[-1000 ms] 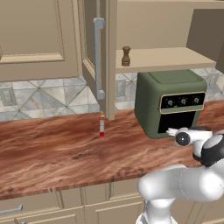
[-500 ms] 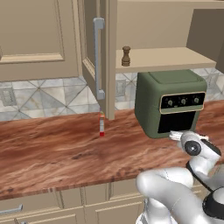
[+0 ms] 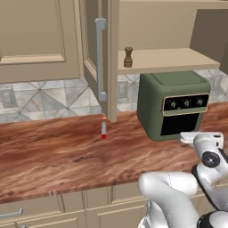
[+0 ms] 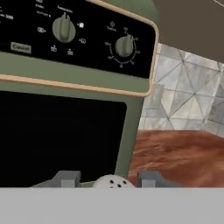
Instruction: There are various items on the counter. Only move the condiments/shakers into the cabinet.
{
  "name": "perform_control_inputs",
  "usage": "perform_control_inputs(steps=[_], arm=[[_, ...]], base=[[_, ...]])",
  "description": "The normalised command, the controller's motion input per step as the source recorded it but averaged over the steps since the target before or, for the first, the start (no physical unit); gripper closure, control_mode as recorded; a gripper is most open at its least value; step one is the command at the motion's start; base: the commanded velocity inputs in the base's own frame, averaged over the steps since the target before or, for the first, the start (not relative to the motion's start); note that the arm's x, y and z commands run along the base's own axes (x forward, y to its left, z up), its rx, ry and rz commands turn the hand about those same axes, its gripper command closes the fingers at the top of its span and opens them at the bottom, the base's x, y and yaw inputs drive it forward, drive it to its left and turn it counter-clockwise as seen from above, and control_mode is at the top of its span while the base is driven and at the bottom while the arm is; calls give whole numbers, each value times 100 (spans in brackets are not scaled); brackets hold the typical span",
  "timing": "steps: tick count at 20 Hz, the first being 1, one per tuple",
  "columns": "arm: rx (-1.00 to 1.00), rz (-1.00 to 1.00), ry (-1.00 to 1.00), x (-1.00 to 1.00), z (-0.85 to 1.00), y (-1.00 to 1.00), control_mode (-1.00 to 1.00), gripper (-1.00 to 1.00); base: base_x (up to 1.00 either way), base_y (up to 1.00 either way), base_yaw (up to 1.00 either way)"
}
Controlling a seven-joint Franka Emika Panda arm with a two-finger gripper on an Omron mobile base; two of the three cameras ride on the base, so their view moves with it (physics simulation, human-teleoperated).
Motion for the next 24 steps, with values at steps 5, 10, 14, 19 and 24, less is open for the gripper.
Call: perform_control_inputs(steps=[5,10,14,19,24], arm=[[-3,8,30,-35,100,42,-100,100],[0,10,26,-6,100,55,-100,100],[0,11,25,0,100,47,-100,100],[-2,10,18,-14,100,29,-100,100],[-3,9,14,-10,100,36,-100,100]], base=[[0,0,0],[0,0,0],[0,0,0],[0,0,0],[0,0,0]])
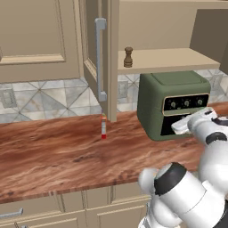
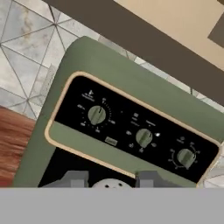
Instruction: There are various items on the counter. Only move the condiments/shakers into the cabinet.
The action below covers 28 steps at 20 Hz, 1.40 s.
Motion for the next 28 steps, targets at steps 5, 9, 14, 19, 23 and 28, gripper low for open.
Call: perform_control_inputs(steps=[5,9,14,19,23,28], arm=[[-6,8,7,-13,100,29,-100,100],[-5,7,9,-5,100,20,-100,100],[-1,7,15,-2,100,18,-100,100],[0,8,18,-25,100,4,-100,100],[3,10,24,-32,100,9,-100,100],[23,18,25,-8,100,36,-100,100]], base=[[0,0,0],[0,0,0],[0,0,0],[0,0,0],[0,0,0],[0,0,0]])
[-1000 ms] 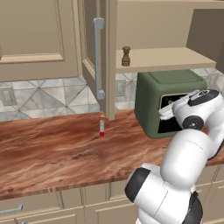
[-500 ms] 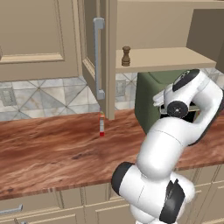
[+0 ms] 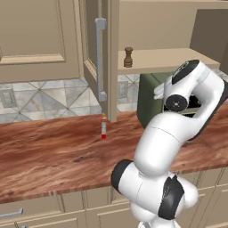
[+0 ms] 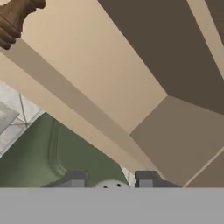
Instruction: There are various items on the counter. Only move the condiments/shakers into the cabinet.
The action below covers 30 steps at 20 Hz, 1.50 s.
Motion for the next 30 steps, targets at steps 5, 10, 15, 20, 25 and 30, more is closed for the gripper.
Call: perform_control_inputs(steps=[5,10,15,20,25,30], arm=[[37,28,16,-3,100,33,-100,100],[35,31,9,-10,100,19,-100,100],[22,21,17,-26,100,3,-100,100],[12,14,26,-12,100,2,-100,100],[13,15,32,-1,99,7,-100,100],[18,21,27,5,76,3,-100,100]], base=[[0,0,0],[0,0,0],[0,0,0],[0,0,0],[0,0,0],[0,0,0]])
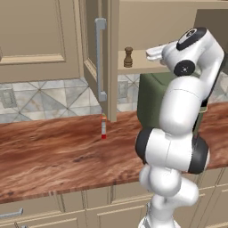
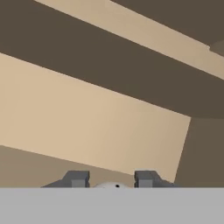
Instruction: There are various items on the counter. Only move the condiments/shakers into the cabinet.
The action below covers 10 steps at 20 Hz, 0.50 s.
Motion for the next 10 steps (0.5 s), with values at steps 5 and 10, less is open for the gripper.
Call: perform_control_inputs(steps=[5,10], arm=[[25,28,25,25,38,3,-100,100],[22,24,27,47,32,5,-100,100]], base=[[0,0,0],[0,0,0]])
